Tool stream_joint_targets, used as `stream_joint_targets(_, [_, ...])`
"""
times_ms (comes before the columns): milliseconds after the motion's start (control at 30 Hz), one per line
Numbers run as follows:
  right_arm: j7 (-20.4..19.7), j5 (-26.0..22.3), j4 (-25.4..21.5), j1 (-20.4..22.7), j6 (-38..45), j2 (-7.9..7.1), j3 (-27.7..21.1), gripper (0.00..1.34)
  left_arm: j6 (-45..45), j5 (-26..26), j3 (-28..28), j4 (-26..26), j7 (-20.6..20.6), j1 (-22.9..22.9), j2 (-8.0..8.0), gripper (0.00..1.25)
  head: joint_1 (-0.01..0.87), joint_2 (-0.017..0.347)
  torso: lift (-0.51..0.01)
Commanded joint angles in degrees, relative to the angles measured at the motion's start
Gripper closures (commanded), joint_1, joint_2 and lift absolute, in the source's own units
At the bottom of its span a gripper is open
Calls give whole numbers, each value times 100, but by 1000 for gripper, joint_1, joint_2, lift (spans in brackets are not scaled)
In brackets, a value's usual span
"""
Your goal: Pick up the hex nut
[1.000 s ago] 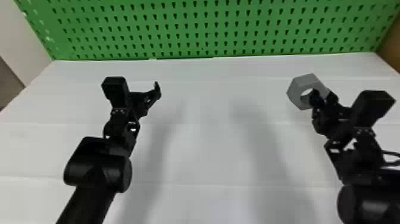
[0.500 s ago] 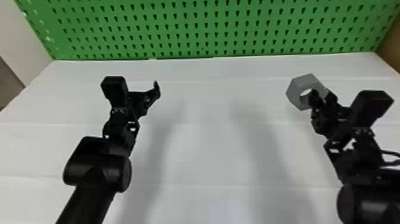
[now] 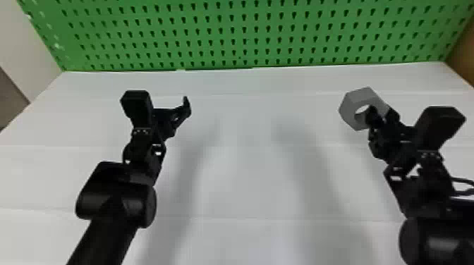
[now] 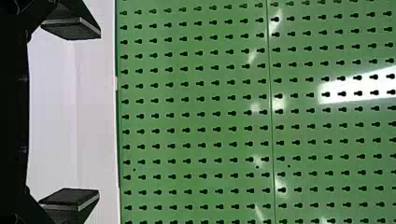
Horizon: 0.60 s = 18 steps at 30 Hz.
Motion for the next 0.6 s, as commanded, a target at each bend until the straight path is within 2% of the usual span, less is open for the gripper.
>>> stream_joint_targets(0, [0,2,-1,0,3,23,5,1042,0,0,-7,6,0,8,0,88,785,149,-86])
stream_joint_targets(567, [0,19,8,-9,29,23,-13,1042,0,-26,-7,6,0,8,-9,88,785,149,-86])
